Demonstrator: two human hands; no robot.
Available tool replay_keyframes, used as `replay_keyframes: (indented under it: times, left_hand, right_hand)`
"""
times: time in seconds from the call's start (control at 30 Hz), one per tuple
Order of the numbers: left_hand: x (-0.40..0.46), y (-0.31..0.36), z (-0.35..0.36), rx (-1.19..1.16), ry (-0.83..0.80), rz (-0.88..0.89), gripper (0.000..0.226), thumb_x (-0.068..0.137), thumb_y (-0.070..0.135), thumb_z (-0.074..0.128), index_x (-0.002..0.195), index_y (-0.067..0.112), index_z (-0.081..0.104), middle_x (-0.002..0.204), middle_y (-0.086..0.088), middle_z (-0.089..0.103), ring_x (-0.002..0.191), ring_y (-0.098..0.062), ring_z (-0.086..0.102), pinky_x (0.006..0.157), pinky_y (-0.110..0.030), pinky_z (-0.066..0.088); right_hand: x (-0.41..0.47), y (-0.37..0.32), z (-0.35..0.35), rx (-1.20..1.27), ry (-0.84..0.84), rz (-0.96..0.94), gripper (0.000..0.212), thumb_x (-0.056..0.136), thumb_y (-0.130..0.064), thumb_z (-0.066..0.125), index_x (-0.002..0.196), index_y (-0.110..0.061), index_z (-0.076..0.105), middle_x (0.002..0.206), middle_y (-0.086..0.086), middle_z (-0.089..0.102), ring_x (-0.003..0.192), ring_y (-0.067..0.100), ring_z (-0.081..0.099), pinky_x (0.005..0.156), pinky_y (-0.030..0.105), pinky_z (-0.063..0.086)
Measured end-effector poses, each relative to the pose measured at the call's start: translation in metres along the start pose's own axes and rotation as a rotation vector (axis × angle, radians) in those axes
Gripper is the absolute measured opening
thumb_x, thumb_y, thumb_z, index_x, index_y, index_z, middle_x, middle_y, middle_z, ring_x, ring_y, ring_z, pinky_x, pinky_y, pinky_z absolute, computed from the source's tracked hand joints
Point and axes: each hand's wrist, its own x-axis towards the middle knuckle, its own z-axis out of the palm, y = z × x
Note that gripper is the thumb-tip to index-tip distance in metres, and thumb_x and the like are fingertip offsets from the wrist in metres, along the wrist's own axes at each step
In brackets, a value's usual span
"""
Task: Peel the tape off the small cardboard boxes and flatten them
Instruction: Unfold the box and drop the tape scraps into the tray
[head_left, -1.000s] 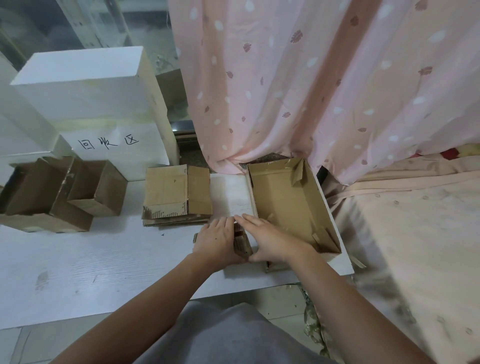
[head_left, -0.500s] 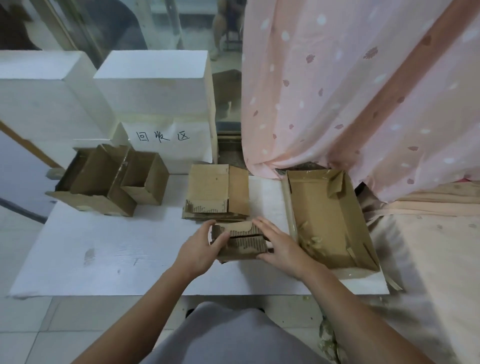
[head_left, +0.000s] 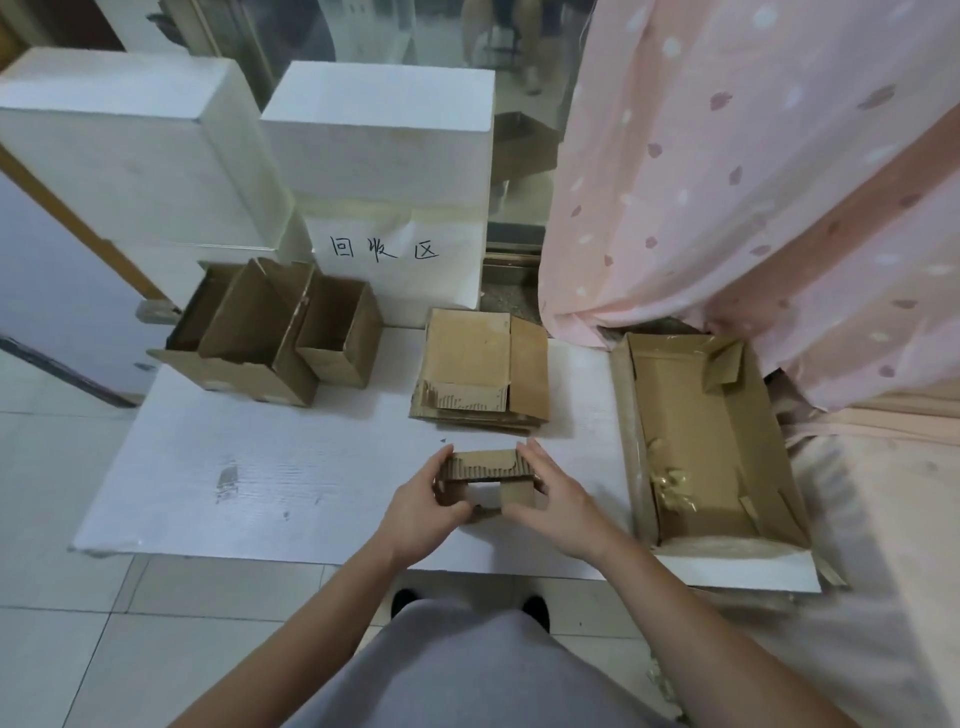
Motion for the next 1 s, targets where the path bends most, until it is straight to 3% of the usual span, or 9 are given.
replay_keyframes:
  times: [0.07,0.1,0.3,0.43,0.57,0.67,0.77,0.83,1.0]
  left_hand:
    - [0.006,-0.008,-0.009,0.025,-0.017,0.016,0.093,0.081,0.028,0.082,0.160,0.039,0.033,0.141,0.007,0.056,0.120,-0.014,0.057,0.094,-0.032,0.058]
    - [0.009,-0.010,-0.012,0.025,-0.012,0.022,0.093,0.081,0.029,0.084,0.159,0.040,0.035,0.140,0.008,0.057,0.119,-0.014,0.059,0.086,-0.031,0.061]
    - [0.017,-0.005,-0.022,-0.083,0.096,0.054,0.054,0.098,0.036,0.070,0.149,0.037,0.052,0.141,0.005,0.062,0.116,-0.013,0.068,0.099,-0.033,0.057]
    - [0.017,0.000,-0.026,-0.072,0.090,0.071,0.055,0.099,0.042,0.067,0.151,0.040,0.048,0.141,0.010,0.061,0.116,-0.012,0.065,0.097,-0.031,0.055]
    - [0.013,0.007,-0.024,-0.189,0.115,0.028,0.066,0.101,0.042,0.063,0.158,0.035,0.030,0.138,0.018,0.050,0.119,-0.011,0.059,0.095,-0.030,0.050]
    - [0.009,0.012,-0.019,-0.283,0.139,0.000,0.038,0.101,0.041,0.062,0.129,0.025,0.041,0.137,0.010,0.059,0.118,-0.015,0.062,0.077,-0.025,0.049]
    - [0.005,0.013,-0.019,-0.265,0.118,0.052,0.025,0.100,0.035,0.066,0.109,0.026,0.045,0.122,0.001,0.064,0.098,-0.018,0.066,0.071,-0.022,0.050]
    - [0.002,0.015,-0.022,-0.247,0.079,0.095,0.027,0.097,0.028,0.070,0.113,0.028,0.048,0.126,0.001,0.060,0.088,-0.020,0.065,0.066,-0.018,0.051]
    - [0.002,0.012,-0.023,-0.158,-0.032,0.194,0.072,0.089,0.033,0.081,0.146,0.044,0.040,0.135,0.025,0.044,0.122,-0.015,0.053,0.078,-0.017,0.055]
  right_hand:
    - [0.000,0.001,-0.002,-0.033,-0.083,0.009,0.098,0.088,-0.027,0.079,0.161,-0.032,0.015,0.160,-0.028,0.000,0.140,-0.006,0.019,0.088,-0.009,0.026]
    - [0.001,0.000,-0.003,-0.039,-0.097,0.008,0.103,0.085,-0.026,0.082,0.162,-0.032,0.012,0.160,-0.028,-0.002,0.141,-0.006,0.018,0.090,-0.009,0.025]
    - [0.008,-0.011,0.012,-0.158,0.033,-0.052,0.117,0.076,-0.026,0.089,0.162,-0.037,0.010,0.162,-0.029,-0.002,0.151,0.001,0.011,0.122,0.028,0.022]
    - [0.013,-0.012,0.012,-0.058,0.095,-0.055,0.127,0.074,-0.025,0.091,0.159,-0.048,0.000,0.164,-0.024,0.012,0.148,0.001,0.020,0.122,0.032,0.026]
    - [0.016,-0.010,0.010,0.239,0.219,-0.002,0.105,0.078,-0.024,0.088,0.153,-0.051,0.020,0.139,-0.030,0.042,0.132,-0.001,0.043,0.101,0.021,0.045]
    - [0.018,-0.004,0.010,0.314,0.269,-0.011,0.070,0.081,-0.027,0.085,0.125,-0.053,0.038,0.151,-0.025,0.034,0.140,0.013,0.045,0.103,0.027,0.046]
    - [0.015,0.000,0.008,0.284,0.236,-0.024,0.076,0.074,-0.046,0.085,0.132,-0.052,0.038,0.152,-0.033,0.032,0.141,0.016,0.042,0.111,0.042,0.045]
    - [0.012,0.000,0.007,0.279,0.219,-0.016,0.084,0.071,-0.052,0.083,0.140,-0.057,0.035,0.149,-0.034,0.036,0.142,0.015,0.040,0.111,0.048,0.045]
    - [0.004,-0.005,0.000,0.235,0.124,-0.013,0.098,0.069,-0.058,0.086,0.147,-0.063,0.027,0.162,-0.023,0.026,0.148,0.012,0.030,0.116,0.049,0.040]
